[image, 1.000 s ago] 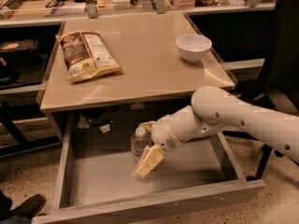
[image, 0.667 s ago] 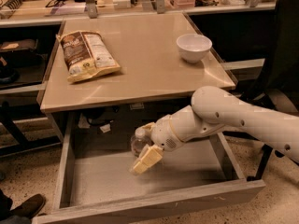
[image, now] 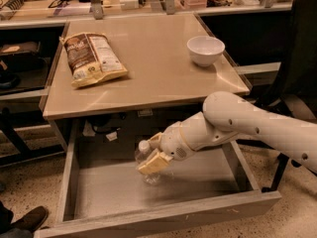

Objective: Pick water bottle from top drawer and place on counter

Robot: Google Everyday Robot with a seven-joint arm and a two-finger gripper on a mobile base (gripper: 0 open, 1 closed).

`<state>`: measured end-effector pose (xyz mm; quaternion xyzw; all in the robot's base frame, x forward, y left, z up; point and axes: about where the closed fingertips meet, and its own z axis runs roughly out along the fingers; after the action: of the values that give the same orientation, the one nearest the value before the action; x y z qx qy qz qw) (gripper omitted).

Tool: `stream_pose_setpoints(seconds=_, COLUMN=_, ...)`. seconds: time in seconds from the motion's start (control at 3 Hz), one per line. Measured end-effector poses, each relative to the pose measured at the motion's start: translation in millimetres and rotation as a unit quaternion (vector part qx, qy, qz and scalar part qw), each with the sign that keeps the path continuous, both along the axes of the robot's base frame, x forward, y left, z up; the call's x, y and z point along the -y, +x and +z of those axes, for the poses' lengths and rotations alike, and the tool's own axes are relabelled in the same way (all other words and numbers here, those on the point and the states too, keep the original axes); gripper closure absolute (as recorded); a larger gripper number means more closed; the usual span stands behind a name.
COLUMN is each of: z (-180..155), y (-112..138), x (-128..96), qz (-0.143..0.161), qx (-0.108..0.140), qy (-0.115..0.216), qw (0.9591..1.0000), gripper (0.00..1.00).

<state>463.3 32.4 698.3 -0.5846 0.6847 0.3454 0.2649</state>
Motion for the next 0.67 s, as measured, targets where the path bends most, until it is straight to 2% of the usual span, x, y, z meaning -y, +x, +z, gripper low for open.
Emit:
stream_pose_setpoints(seconds=0.33, z=0.0, y=0.0, x=0.0, qz=0.0, qx=0.0, qy=0.0, qw=1.0, gripper=0.89)
stream_pose_setpoints(seconds=0.67, z=9.4, y=-5.7, x=-0.7, qz=-0.007, qx=-0.003, qy=-0.008, qw=0.9999, gripper=1.0)
